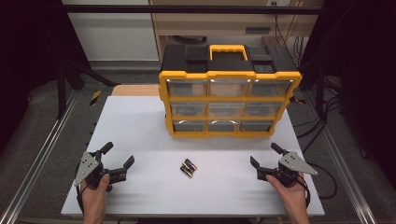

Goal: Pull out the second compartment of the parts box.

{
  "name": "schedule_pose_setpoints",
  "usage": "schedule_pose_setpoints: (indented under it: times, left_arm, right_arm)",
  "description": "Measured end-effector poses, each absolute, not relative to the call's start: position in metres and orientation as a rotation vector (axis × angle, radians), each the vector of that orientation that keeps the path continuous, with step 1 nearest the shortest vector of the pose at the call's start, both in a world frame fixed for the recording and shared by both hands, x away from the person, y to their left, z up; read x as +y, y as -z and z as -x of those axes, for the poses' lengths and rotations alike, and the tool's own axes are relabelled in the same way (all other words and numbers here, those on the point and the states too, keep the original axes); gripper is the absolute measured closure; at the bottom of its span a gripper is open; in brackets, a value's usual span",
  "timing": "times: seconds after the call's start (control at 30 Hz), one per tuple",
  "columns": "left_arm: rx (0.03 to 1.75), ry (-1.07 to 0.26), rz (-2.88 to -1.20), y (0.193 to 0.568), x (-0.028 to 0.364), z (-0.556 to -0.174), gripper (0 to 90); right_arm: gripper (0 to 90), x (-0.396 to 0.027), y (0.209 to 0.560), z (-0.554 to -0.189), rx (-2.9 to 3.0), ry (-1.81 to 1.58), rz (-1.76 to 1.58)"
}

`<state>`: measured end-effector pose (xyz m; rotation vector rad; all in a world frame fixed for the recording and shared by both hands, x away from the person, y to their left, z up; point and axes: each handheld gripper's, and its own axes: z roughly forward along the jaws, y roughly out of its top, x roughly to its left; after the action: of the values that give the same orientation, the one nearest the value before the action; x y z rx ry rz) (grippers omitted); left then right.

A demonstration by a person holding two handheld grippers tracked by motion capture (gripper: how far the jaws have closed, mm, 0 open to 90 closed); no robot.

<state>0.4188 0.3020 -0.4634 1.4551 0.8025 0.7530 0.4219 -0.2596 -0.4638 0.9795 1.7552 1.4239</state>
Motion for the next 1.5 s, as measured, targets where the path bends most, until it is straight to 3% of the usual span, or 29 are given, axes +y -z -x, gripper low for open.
schedule_pose_setpoints:
  times: [0.63, 1.5]
  left_arm:
    - [0.813, -0.768, -1.486, 0.467, 0.301, -0.421, 0.8]
    - [0.802, -0.78, -1.529, 0.469, 0.296, -0.421, 0.8]
  right_arm:
    - [8.3, -0.237, 0.452, -0.432, 1.903, -1.083, -0.921]
    - [13.4, -0.19, 0.375, -0.456, 1.851, -0.68, -0.581]
